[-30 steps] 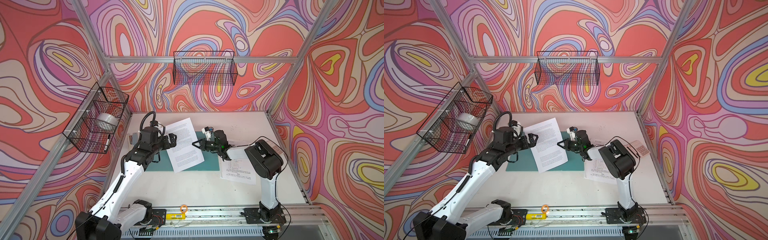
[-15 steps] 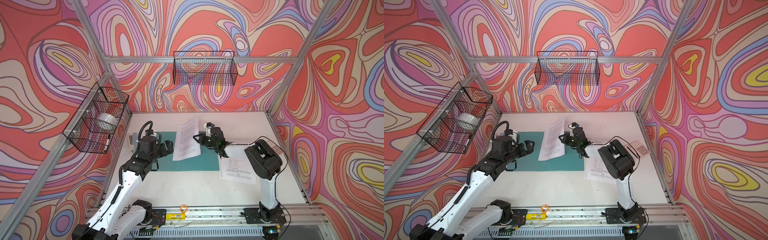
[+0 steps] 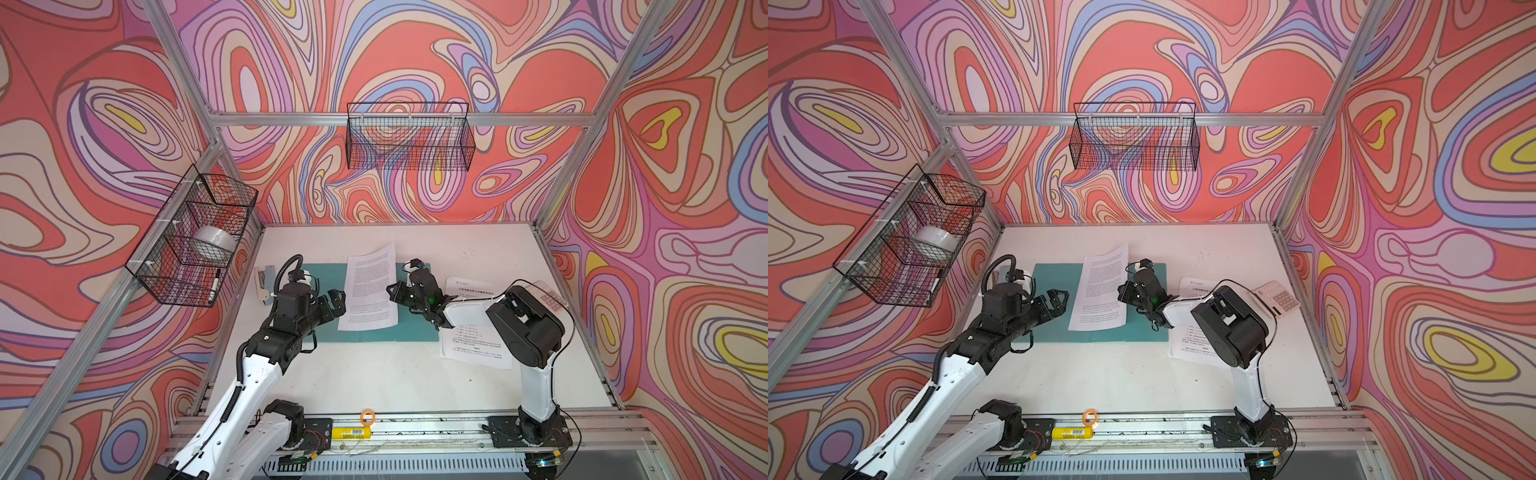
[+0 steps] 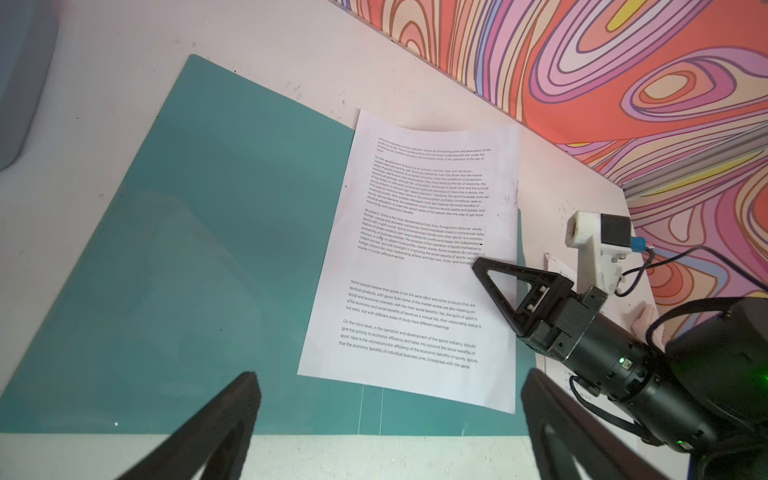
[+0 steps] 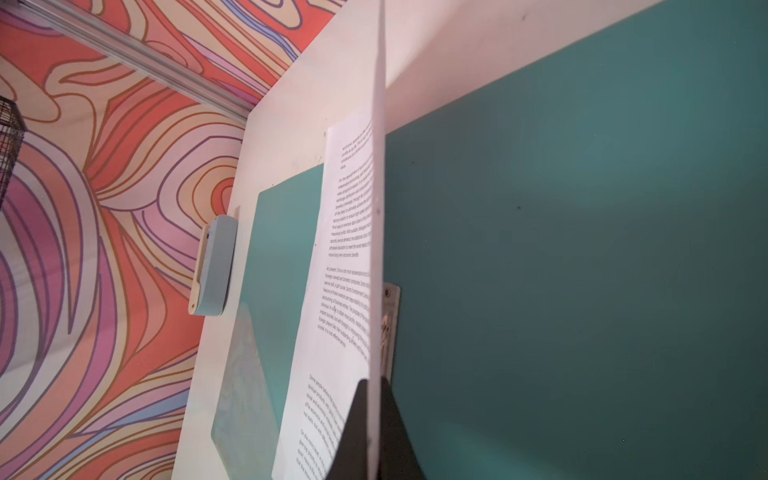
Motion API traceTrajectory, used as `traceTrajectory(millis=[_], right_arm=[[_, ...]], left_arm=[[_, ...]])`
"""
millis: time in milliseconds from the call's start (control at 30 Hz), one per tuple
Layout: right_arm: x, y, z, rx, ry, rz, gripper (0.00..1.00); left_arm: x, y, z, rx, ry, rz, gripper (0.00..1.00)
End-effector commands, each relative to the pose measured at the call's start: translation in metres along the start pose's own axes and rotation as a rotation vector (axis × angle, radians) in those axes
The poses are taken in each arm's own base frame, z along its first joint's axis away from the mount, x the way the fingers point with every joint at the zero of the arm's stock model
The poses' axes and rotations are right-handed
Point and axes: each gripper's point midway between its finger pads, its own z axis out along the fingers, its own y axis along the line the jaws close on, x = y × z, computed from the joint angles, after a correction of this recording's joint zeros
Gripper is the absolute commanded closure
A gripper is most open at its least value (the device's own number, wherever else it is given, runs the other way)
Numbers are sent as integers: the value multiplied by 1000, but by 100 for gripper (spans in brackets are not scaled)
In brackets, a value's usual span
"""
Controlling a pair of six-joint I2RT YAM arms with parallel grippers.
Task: Put the files into the folder
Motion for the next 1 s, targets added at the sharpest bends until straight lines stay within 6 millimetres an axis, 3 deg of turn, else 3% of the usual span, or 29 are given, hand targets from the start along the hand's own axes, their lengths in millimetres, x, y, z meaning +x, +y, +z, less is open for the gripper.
traceTrajectory(millis=[0,467,767,967], right_arm=[[-15,4,-9,19,-71,0,100],[8,14,15,-5,-71,67,100],[13,12,16,81,-122,66,100],[24,16,34,67,-86,68,100]], left_arm=[[-2,0,-2,13,-16,-19,2],[6,5,-3,16,-14,-32,3],[17,5,2,39,15,-58,5],[19,6,-2,40,21,-48,4]])
